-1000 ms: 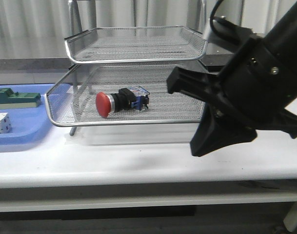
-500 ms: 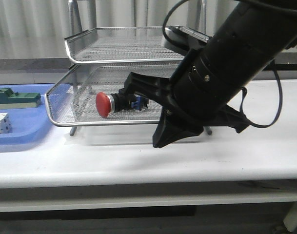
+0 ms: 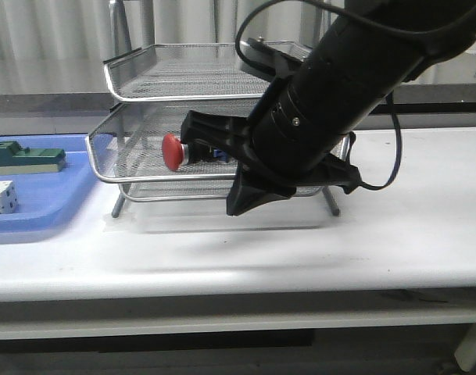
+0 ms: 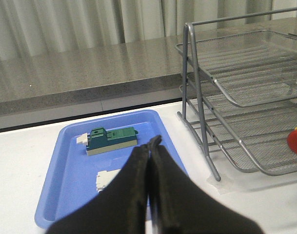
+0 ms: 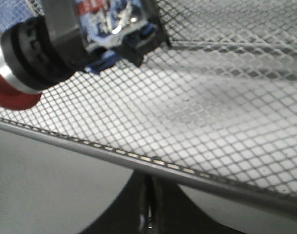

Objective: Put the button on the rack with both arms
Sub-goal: 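Bring the right gripper to the front edge of the middle tray, then push the middle tray back into the rack with the right gripper, then lift the right gripper away from the rack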

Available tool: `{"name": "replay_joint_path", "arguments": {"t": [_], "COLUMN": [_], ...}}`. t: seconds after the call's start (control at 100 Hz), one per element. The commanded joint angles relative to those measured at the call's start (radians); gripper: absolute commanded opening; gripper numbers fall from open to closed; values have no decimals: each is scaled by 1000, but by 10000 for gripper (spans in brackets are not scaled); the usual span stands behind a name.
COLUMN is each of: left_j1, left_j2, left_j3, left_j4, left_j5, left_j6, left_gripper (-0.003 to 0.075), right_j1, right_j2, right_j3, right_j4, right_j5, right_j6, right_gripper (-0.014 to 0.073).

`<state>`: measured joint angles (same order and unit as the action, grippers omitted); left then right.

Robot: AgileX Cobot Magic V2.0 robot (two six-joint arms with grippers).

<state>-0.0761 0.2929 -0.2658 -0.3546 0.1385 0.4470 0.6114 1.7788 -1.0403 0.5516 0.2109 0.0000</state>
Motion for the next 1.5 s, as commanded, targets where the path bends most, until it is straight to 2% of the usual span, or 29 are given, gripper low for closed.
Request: {"name": "replay_joint_path", "arguments": {"t": [0.0, 0.31, 0.74, 1.16, 1.49], "left_j1": [3, 3, 3, 3, 3], "left_j2": [6, 6, 6, 6, 6], "left_j3": [-27, -27, -27, -27, -27], "left_j4": [-15, -15, -15, -15, -15], "left_j5": [-79, -79, -79, -79, -79], "left_j6": [-10, -10, -10, -10, -10], "left_gripper": [-21, -21, -21, -21, -21], "right_j1": [-22, -82, -93, -93, -93], "right_j2": [-24, 20, 53, 19, -125], "right_j3": [-56, -149, -190, -190, -151], "right_j4": [-2, -14, -38, -44, -174], "right_j5": [-66, -72, -129, 19, 113], "right_j6": [-32, -45, -45, -45, -45], "right_gripper": [-69, -69, -69, -69, -69]}}
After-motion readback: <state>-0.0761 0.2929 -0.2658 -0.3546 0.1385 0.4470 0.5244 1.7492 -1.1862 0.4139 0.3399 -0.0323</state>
